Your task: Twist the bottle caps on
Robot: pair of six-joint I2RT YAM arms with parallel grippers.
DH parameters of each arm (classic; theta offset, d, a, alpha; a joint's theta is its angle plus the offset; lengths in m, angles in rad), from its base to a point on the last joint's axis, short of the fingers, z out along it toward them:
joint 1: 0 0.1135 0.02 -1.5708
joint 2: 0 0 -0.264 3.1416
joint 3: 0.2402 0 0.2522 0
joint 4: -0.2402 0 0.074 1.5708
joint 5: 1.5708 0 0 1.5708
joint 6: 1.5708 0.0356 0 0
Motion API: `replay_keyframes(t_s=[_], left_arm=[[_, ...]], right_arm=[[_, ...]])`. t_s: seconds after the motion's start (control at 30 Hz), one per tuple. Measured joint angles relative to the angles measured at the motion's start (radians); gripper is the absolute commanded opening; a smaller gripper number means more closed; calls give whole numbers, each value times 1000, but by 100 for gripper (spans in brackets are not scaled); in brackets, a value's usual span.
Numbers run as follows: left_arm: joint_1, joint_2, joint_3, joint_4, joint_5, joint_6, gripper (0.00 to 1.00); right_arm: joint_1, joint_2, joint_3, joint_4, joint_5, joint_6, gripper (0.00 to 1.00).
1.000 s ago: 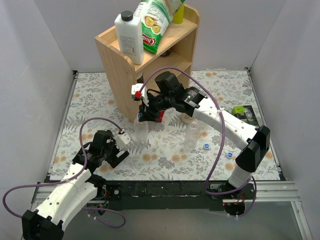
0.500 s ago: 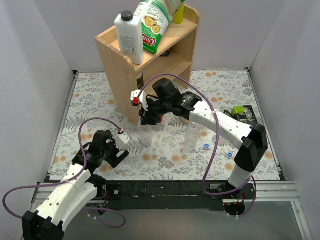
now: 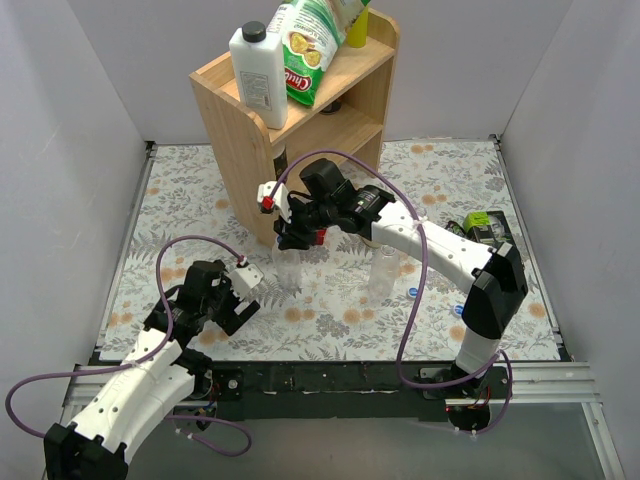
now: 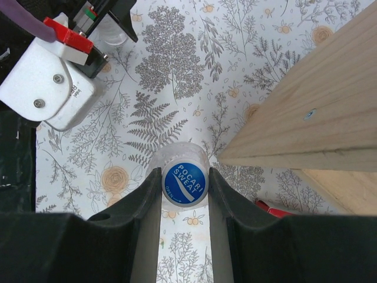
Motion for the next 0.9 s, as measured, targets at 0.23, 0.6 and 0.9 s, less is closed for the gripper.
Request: replay_keyframes(t_s=[0.23, 0.6, 0.9], left_arm=[[3, -2, -10, 9, 10, -2, 98], [6, -2, -14, 11, 27, -8, 98], [13, -2, -14, 14, 37, -12, 98]], right_arm=[[0, 2, 1, 2, 3, -5, 23], [0, 2, -1, 3, 4, -20, 53], [1, 2, -3, 2, 7, -23, 54]])
